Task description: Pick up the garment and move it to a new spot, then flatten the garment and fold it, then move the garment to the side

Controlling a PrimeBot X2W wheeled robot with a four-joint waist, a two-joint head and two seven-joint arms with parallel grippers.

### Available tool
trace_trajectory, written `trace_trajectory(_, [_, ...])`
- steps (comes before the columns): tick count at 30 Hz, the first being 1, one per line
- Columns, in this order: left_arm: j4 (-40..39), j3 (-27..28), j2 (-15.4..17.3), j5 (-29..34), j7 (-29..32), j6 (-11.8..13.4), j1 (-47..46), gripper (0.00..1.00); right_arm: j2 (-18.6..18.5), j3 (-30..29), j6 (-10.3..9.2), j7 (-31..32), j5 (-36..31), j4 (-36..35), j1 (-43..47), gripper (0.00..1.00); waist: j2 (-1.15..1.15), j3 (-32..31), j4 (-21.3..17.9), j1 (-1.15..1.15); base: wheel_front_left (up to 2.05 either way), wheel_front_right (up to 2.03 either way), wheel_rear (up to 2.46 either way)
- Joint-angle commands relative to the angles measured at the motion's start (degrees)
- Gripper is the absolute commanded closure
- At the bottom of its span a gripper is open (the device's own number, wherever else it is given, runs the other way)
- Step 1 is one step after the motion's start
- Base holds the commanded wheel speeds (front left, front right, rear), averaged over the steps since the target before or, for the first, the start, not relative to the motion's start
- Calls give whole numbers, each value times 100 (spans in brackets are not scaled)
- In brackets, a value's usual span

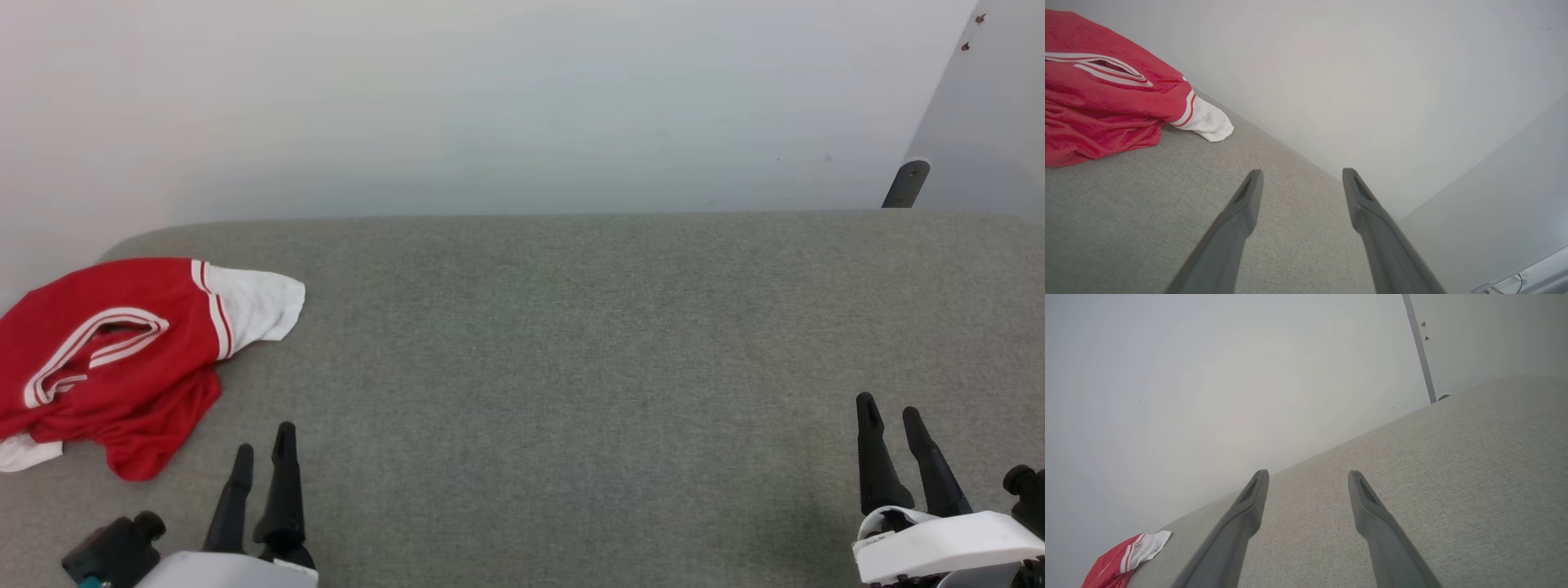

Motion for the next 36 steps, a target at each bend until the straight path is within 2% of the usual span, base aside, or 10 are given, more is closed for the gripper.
trace_trajectory(1, [-114,22,-3,278,-58,-64,33,0,7,-11,3,-64,-299,-89,7,0,0,-2,-3,0,0,0,0])
trace_trajectory(8, [-222,107,-80,872,-169,-207,99,0,14,-69,3,-176,-876,-118,23,0,0,-7,-15,0,0,0,0])
trace_trajectory(22, [-412,192,-180,1643,-358,-422,177,0,16,-105,4,-358,-1742,-193,51,0,0,-6,-49,0,0,0,0])
trace_trajectory(36, [-583,112,-134,2397,-537,-472,298,0,14,-154,4,-545,-2541,-333,158,0,0,-60,-50,0,0,0,0])
